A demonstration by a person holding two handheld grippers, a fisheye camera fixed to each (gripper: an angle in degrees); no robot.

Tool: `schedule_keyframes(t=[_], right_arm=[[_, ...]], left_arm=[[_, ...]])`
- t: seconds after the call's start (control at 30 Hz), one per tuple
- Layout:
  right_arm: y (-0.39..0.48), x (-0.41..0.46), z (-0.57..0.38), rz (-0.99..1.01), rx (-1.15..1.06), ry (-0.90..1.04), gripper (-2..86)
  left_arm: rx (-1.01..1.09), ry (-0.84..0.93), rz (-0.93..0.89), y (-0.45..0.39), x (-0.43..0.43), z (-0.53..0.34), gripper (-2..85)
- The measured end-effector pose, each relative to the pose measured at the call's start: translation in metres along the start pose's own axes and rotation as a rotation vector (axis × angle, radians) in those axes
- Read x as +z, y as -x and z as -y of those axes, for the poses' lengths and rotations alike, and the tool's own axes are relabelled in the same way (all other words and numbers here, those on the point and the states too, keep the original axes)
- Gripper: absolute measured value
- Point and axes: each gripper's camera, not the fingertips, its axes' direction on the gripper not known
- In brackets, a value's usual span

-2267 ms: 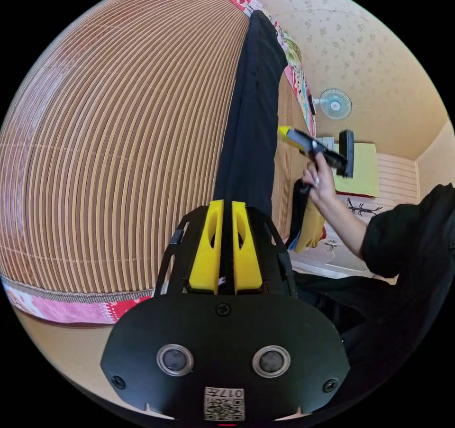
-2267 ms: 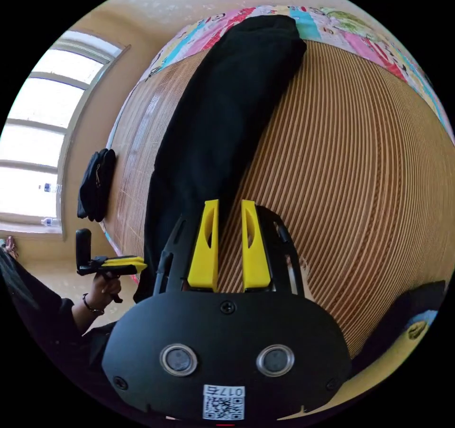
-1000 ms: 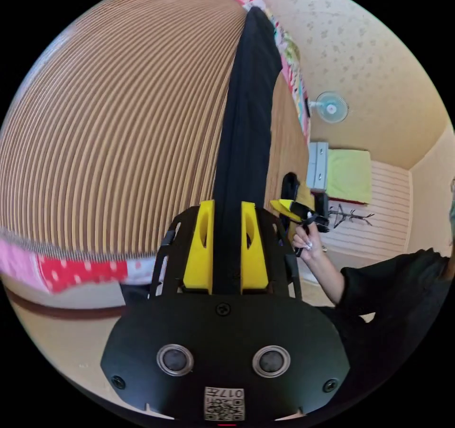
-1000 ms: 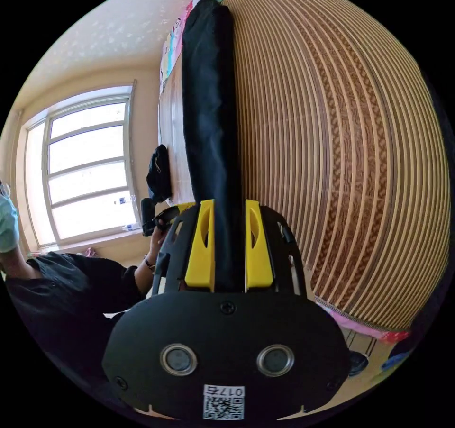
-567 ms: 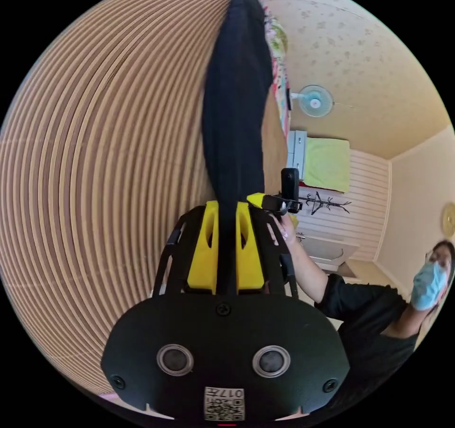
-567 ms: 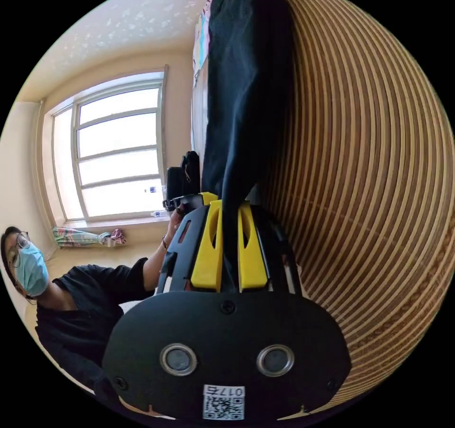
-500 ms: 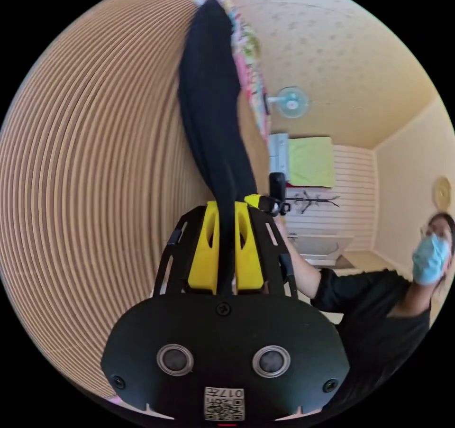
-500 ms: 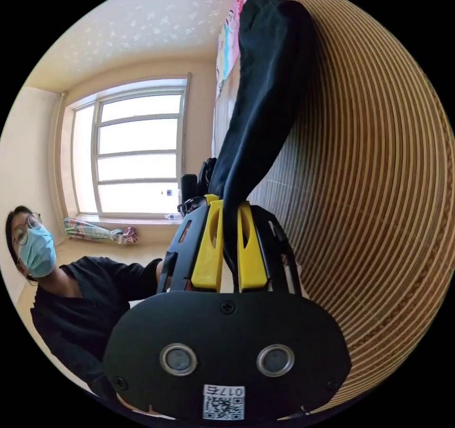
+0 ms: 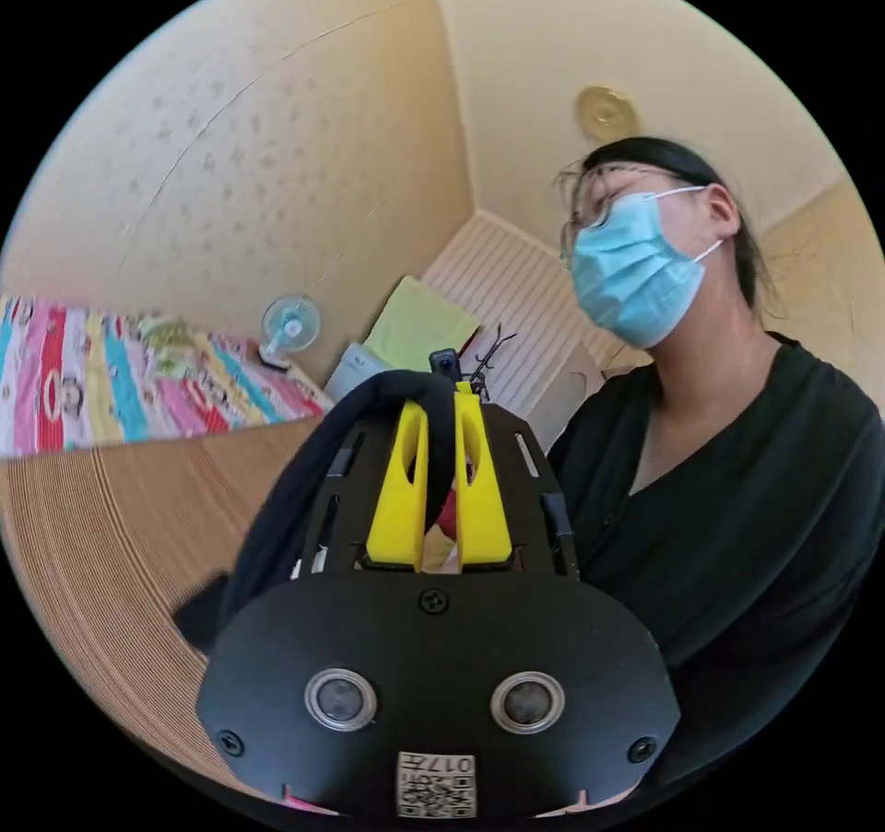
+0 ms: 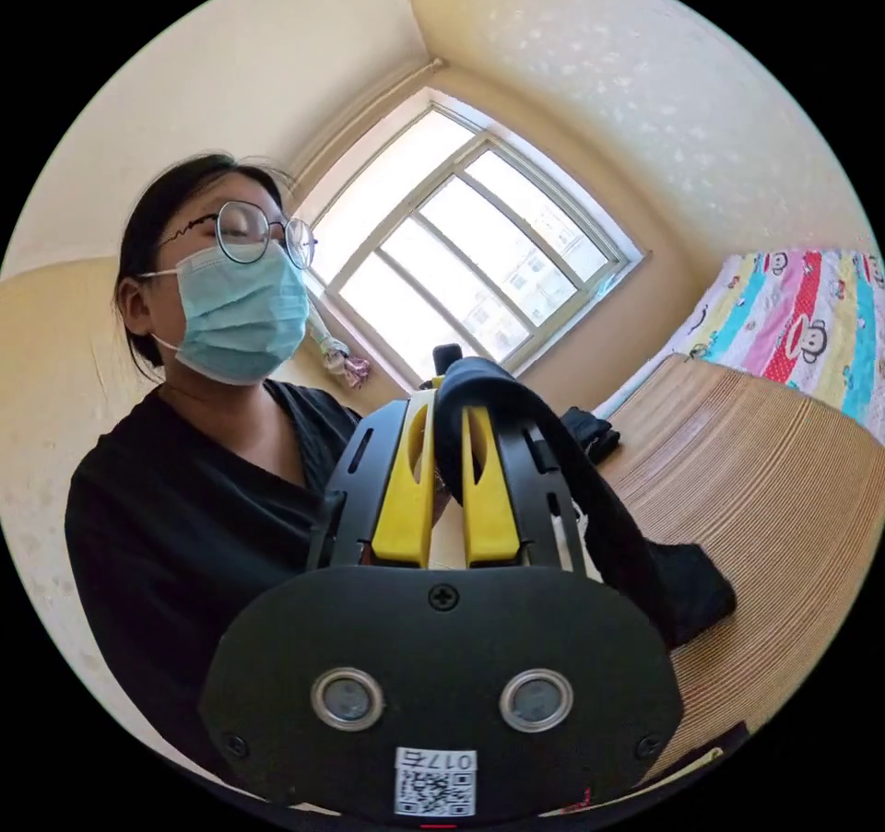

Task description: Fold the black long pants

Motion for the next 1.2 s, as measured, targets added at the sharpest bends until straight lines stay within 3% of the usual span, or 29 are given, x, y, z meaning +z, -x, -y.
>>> schedule_keyframes(t=[0.1, 0.23, 0.37, 0.5, 0.6, 0.67, 0.83, 0.9, 1.07, 1.2], right_arm=[[0.019, 0.0, 0.035, -0.046, -0.071, -0.021, 0.1], [-0.025, 0.003, 0.072, -0.21, -0.032, -0.021, 0.2], [-0.166, 0.005, 0.076, -0.305, 0.315, 0.011, 0.3], [-0.245, 0.029, 0.052, -0.464, 0.441, 0.106, 0.6], [-0.263, 0.08, -0.017, -0.644, 0.484, 0.317, 1.3], [-0.262, 0.102, -0.081, -0.645, 0.517, 0.369, 2.1], [-0.259, 0.13, -0.284, -0.604, 0.919, 0.466, 5.7], [-0.249, 0.127, -0.336, -0.585, 1.045, 0.471, 6.4], [-0.258, 0.083, -0.354, -0.52, 1.153, 0.216, 15.4], [-0.324, 0.08, -0.306, -0.483, 1.055, 0.17, 23.6]], left_arm=[[0.013, -0.043, 0.017, -0.004, -0.002, 0.042, 5.0], [-0.115, -0.012, 0.143, 0.063, 0.011, 0.072, 5.1], [-0.346, 0.07, 0.25, 0.192, 0.036, 0.061, 5.1], [-0.468, 0.174, 0.384, 0.292, 0.062, 0.012, 5.1], [-0.412, 0.389, 0.514, 0.302, 0.09, -0.048, 5.3], [-0.455, 0.464, 0.499, 0.302, 0.099, -0.108, 5.4], [-0.948, 0.615, 0.436, 0.295, 0.085, -0.318, 7.1], [-1.021, 0.646, 0.439, 0.286, 0.073, -0.352, 7.7], [-1.028, 0.456, 0.434, 0.315, 0.021, -0.334, 11.3], [-0.971, 0.353, 0.497, 0.398, -0.002, -0.284, 19.6]])
